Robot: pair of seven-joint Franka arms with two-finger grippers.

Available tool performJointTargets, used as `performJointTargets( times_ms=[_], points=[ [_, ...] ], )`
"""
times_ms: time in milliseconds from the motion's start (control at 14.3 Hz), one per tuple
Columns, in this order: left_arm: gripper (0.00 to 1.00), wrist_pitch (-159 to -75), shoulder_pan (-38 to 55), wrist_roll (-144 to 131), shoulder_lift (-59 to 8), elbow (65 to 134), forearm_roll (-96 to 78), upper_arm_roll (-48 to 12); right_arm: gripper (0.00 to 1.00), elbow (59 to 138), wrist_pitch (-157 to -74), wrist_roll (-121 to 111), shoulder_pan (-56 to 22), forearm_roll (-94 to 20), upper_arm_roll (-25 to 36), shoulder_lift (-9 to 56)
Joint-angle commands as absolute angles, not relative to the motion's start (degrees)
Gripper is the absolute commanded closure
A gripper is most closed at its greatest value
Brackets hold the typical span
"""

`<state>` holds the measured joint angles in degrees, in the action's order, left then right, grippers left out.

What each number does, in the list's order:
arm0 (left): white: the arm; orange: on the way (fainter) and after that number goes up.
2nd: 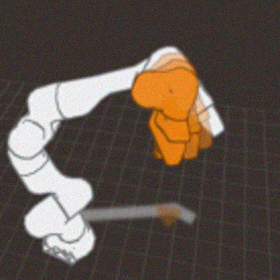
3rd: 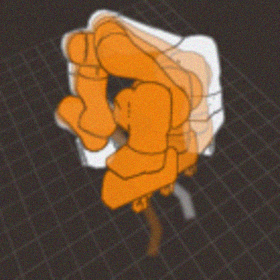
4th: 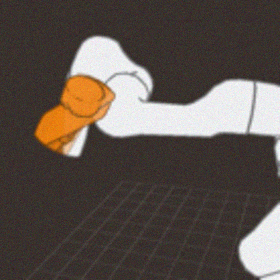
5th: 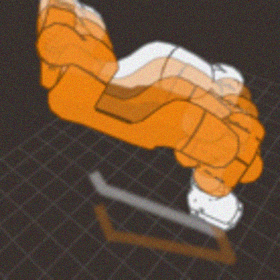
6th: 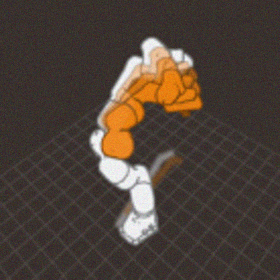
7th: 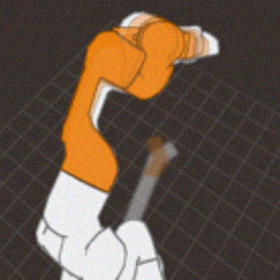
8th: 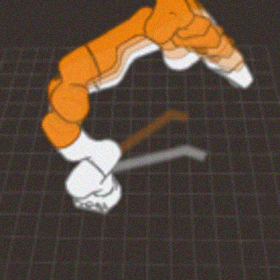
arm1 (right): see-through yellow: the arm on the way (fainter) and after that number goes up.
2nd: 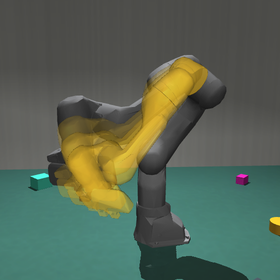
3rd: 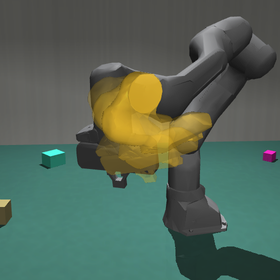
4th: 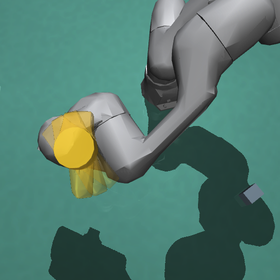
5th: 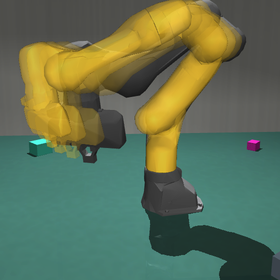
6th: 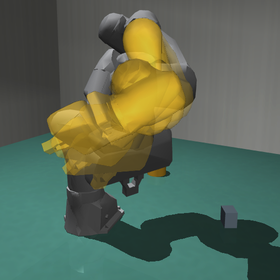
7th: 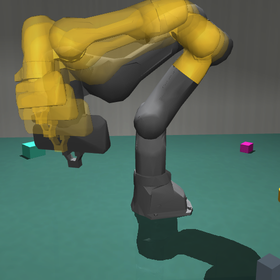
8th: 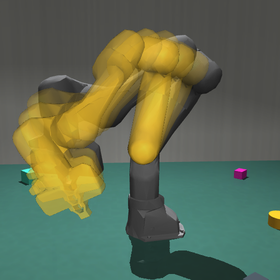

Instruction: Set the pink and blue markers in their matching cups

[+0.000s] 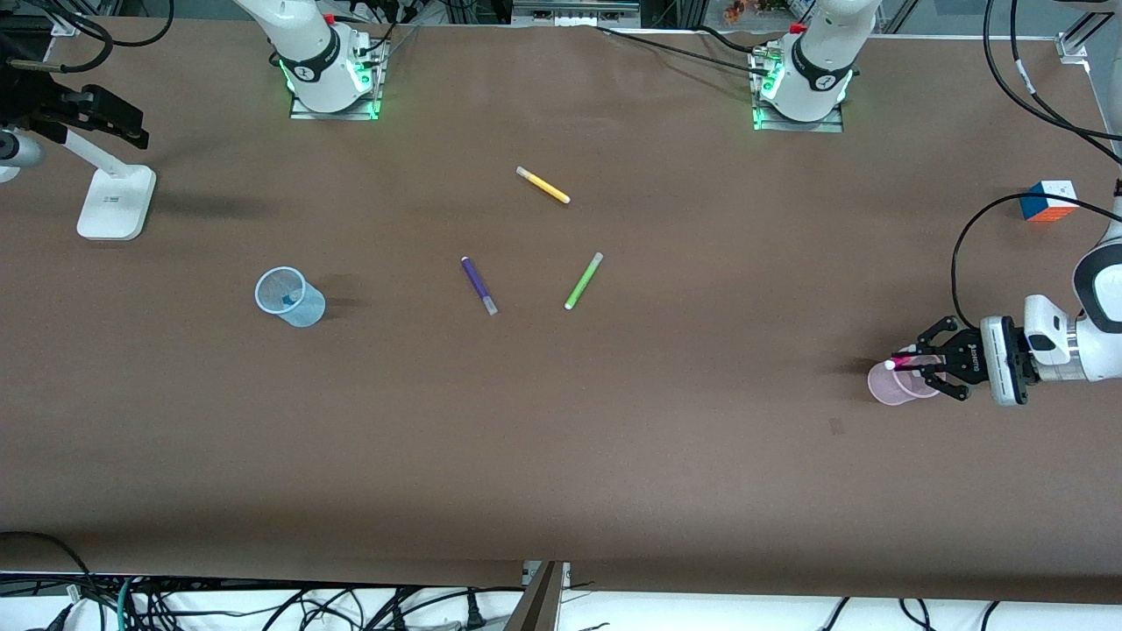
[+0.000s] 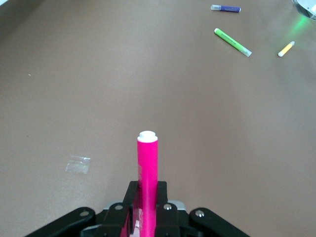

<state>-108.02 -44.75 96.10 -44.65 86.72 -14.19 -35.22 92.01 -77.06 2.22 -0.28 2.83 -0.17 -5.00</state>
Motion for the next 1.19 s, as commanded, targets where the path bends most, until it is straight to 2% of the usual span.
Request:
performJointTargets(
  times_ms=[0,70,140,210,420,561,841,1121],
  points=[
    [1.0,-108.9,-45.7,102.2,-46.2,86.0,-16.0,-35.2,0.0,89.7,-75.2,2.5,0.6,3.2,-0.7,-4.0],
    [0.83,-109.0,-45.8,102.2,-46.4,85.9,-15.9,-35.2,0.0,89.7,-75.3,2.5,0.6,3.2,-0.7,-4.0],
    [0.15,-108.9,-45.7,102.3,-46.3,84.9,-15.6,-35.2,0.0,89.7,-75.3,2.5,0.7,3.2,-0.7,-4.0],
    [0.0,-108.7,-45.7,102.3,-46.5,83.8,-15.6,-35.2,0.0,89.7,-75.3,2.5,0.7,3.2,-0.7,-4.0],
    [0.0,-108.2,-44.4,97.3,-45.8,80.5,-15.3,-35.6,0.0,89.6,-75.3,2.5,0.6,3.2,-0.7,-4.0],
    [0.0,-104.9,-42.5,87.1,-43.7,78.0,-14.1,-36.1,0.0,89.6,-75.3,2.5,0.5,3.2,-0.8,-4.0],
    [0.0,-97.3,-35.8,57.0,-30.8,76.7,-4.1,-36.1,0.0,89.6,-75.3,2.5,0.6,3.2,-0.7,-3.9],
    [0.0,-88.4,-30.9,37.2,-23.3,76.4,1.4,-36.3,0.0,89.6,-75.3,2.4,0.6,3.2,-0.7,-3.9]
  ],
)
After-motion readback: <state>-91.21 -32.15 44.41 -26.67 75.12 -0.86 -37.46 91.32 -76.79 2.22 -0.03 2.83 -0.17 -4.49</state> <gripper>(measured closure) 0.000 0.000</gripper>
